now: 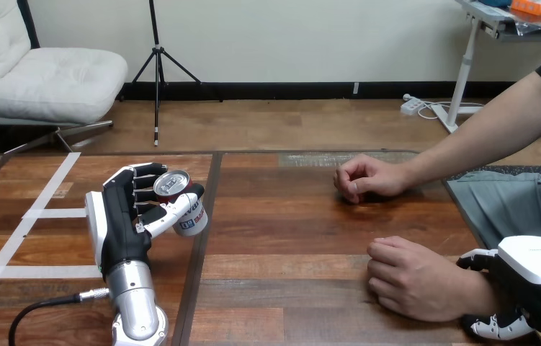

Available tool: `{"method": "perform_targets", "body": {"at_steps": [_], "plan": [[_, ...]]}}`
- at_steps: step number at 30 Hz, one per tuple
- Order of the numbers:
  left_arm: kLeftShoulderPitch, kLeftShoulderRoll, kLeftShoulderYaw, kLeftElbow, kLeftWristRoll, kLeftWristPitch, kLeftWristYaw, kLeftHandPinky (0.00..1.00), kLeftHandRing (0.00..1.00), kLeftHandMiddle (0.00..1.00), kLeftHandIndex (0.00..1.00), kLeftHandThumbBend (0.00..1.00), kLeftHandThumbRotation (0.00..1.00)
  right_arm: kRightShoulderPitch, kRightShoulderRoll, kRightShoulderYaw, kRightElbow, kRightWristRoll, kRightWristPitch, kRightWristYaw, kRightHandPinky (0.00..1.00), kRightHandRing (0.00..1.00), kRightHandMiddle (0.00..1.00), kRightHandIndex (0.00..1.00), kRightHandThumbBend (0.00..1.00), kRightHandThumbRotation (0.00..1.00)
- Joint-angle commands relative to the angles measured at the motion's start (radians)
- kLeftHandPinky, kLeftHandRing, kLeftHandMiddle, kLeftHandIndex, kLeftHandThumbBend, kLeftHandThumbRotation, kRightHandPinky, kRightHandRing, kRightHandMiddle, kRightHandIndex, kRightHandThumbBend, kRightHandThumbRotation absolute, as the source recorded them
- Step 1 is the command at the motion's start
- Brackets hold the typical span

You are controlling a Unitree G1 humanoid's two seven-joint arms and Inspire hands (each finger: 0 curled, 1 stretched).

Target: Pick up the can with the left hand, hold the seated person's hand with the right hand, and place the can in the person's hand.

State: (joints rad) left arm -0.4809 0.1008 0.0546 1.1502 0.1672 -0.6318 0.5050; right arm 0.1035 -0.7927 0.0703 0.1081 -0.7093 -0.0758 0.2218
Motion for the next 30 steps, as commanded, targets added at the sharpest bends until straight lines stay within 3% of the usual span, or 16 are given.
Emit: {"method": "perform_targets", "body": {"at_steps": [1, 23, 30], "plan": [[-0.088, 0.006, 0.003, -0.047, 0.002, -0.023, 0.004, 0.44, 0.51, 0.54, 0.54, 0.65, 0.0, 0.024, -0.016, 0.019, 0.051, -0.005, 0.022, 0.018, 0.73, 0.8, 0.84, 0.82, 0.77, 0.21], [-0.084, 0.015, -0.001, -0.053, 0.01, -0.015, 0.012, 0.44, 0.51, 0.54, 0.54, 0.65, 0.0, -0.003, -0.011, 0.042, 0.088, -0.025, 0.024, -0.001, 0.73, 0.8, 0.83, 0.82, 0.76, 0.14], [-0.083, 0.014, 0.004, -0.05, 0.001, -0.025, 0.001, 0.44, 0.51, 0.54, 0.54, 0.64, 0.0, -0.01, -0.007, 0.045, 0.106, -0.024, 0.009, -0.038, 0.63, 0.75, 0.8, 0.8, 0.75, 0.11]]}}
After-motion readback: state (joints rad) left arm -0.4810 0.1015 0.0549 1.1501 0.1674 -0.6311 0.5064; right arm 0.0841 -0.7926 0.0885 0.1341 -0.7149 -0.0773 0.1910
